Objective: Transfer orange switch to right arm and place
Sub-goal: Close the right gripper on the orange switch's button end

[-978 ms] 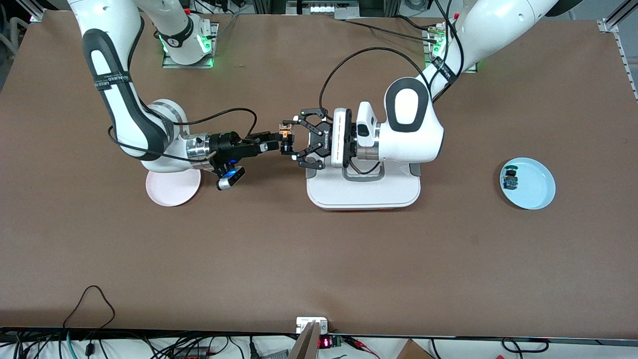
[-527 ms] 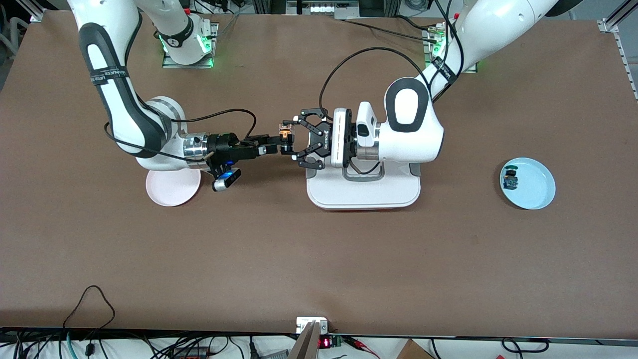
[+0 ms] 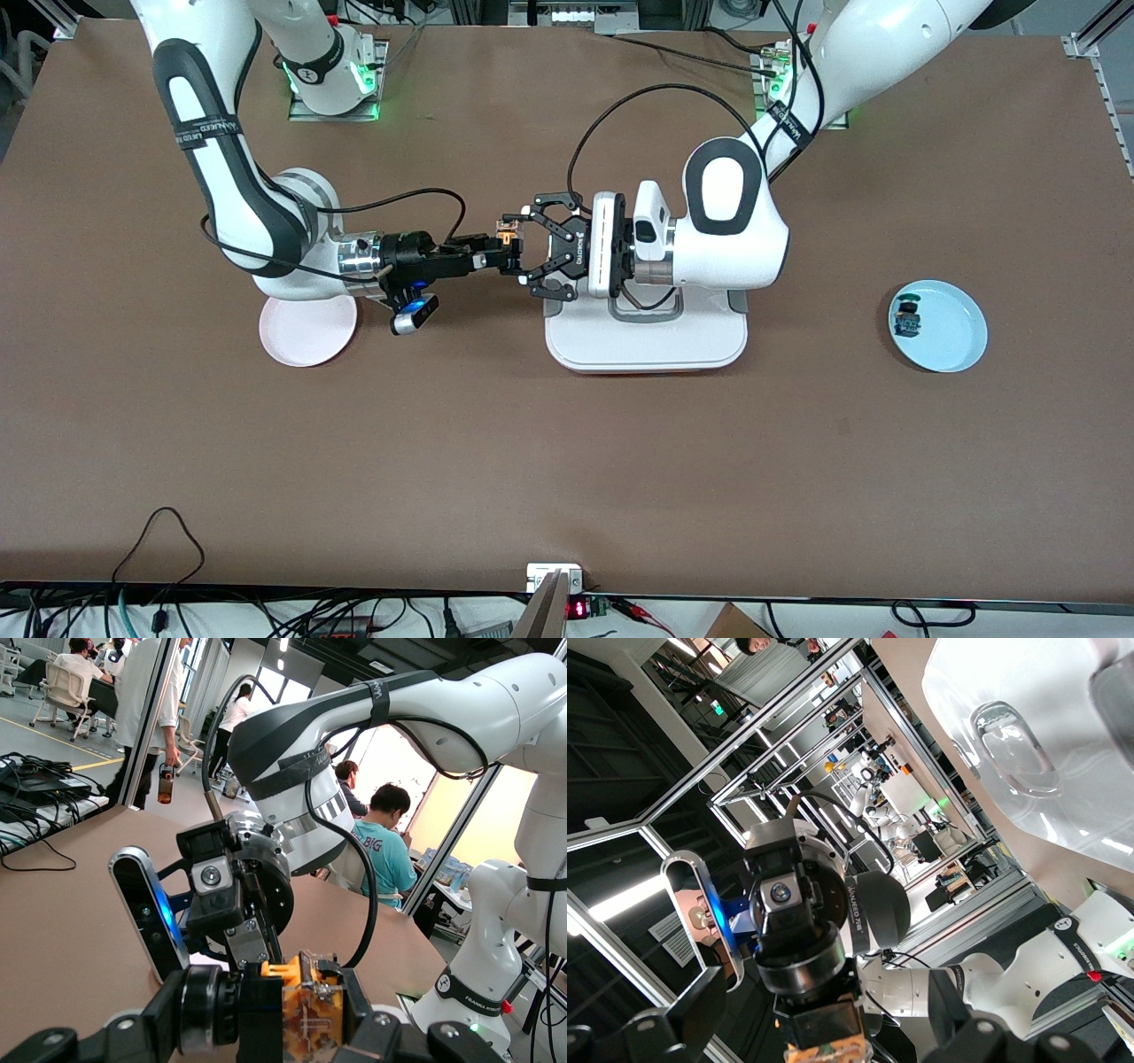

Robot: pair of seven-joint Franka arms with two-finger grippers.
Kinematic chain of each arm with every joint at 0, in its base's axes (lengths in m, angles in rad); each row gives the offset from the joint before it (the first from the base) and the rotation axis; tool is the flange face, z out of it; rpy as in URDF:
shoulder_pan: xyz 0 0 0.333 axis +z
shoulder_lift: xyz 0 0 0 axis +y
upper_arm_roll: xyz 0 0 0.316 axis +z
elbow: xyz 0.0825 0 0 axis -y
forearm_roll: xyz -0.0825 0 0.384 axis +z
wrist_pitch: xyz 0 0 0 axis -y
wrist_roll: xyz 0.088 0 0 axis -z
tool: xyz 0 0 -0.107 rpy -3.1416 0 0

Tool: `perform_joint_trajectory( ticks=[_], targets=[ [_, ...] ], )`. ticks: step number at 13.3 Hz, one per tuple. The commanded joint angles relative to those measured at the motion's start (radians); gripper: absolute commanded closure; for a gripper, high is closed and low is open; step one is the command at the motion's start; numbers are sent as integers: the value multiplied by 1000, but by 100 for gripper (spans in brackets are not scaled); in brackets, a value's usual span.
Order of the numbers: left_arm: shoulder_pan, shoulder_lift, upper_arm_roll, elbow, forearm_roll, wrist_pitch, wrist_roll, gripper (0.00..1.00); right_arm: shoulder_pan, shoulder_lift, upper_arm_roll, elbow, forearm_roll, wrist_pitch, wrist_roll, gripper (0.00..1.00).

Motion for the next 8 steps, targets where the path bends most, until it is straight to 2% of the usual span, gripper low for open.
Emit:
perform_joint_trajectory(
  ticks=[1, 2, 3, 4, 5, 8],
  targets=[
    [-10, -7, 2, 9, -33, 9, 20, 96, 7, -39, -4, -35, 16, 15, 17, 1],
    [-10, -7, 2, 9, -33, 9, 20, 96, 6, -39, -4, -43, 16, 9, 8, 17],
    [-10, -7, 2, 9, -33, 9, 20, 96, 6, -39, -4, -44, 16, 4, 14, 48],
    [-8, -7, 4, 9, -33, 9, 20, 96, 4, -39, -2, -53, 16, -5, 14, 72],
    [-10, -7, 4, 9, -33, 9, 20, 96, 4, -39, -2, -59, 16, -20, 24, 85],
    [-10, -7, 2, 9, -33, 9, 20, 96, 1, -47, -4, -59, 14, -31, 107, 91]
  ],
)
